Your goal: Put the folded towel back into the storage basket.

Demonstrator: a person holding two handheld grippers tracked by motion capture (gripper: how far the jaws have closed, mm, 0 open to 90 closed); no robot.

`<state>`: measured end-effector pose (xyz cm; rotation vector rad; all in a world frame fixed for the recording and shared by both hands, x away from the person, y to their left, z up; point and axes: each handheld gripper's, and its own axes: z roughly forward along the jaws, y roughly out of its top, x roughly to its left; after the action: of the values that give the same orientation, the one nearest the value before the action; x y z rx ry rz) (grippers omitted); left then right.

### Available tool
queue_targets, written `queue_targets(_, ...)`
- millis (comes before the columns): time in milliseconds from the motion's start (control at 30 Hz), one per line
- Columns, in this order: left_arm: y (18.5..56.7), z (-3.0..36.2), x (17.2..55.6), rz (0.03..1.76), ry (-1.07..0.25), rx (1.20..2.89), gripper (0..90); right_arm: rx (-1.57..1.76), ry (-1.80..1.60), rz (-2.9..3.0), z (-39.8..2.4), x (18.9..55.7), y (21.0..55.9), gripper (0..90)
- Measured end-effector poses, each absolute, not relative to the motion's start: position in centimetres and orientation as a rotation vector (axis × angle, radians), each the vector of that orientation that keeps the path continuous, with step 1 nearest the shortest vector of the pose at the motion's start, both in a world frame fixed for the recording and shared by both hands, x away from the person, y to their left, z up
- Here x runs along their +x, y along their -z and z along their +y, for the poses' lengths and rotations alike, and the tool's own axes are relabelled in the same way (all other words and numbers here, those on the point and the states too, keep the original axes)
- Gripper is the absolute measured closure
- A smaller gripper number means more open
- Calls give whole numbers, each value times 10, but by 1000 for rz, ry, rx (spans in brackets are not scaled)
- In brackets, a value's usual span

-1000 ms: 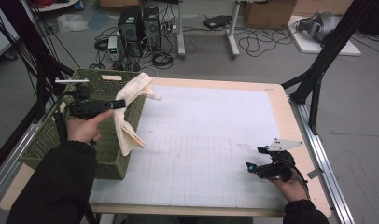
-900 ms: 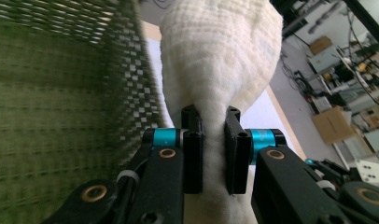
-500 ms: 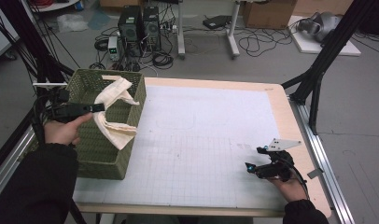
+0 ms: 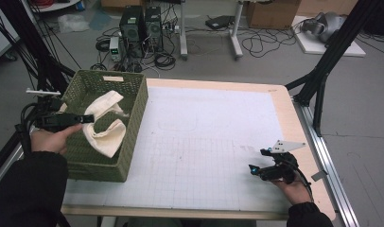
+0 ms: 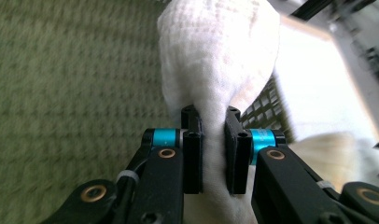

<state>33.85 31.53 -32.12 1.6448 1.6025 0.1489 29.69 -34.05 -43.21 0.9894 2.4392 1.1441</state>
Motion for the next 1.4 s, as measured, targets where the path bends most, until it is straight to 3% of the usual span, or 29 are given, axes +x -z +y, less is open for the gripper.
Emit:
queue_targets(300, 352, 310, 349, 1729, -147, 1748, 800, 986, -1120, 2456, -338, 297, 434, 165)
queue_targets(667, 357, 292, 366, 1693, -214, 1789, 800, 988, -1124, 2459, -339, 298, 434, 165)
queue_targets(1100, 363, 297, 378, 1681, -245, 1573, 786, 977, -1103, 2484, -334, 300, 438, 165)
queue_targets(1300, 380, 292, 385, 1801, -266, 1693, 786, 974, -1093, 2498, -332, 302, 441, 165)
queue_targets(1400, 389, 291, 388, 1859, -192, 1752, 784, 975, -1085, 2506, -331, 302, 442, 165)
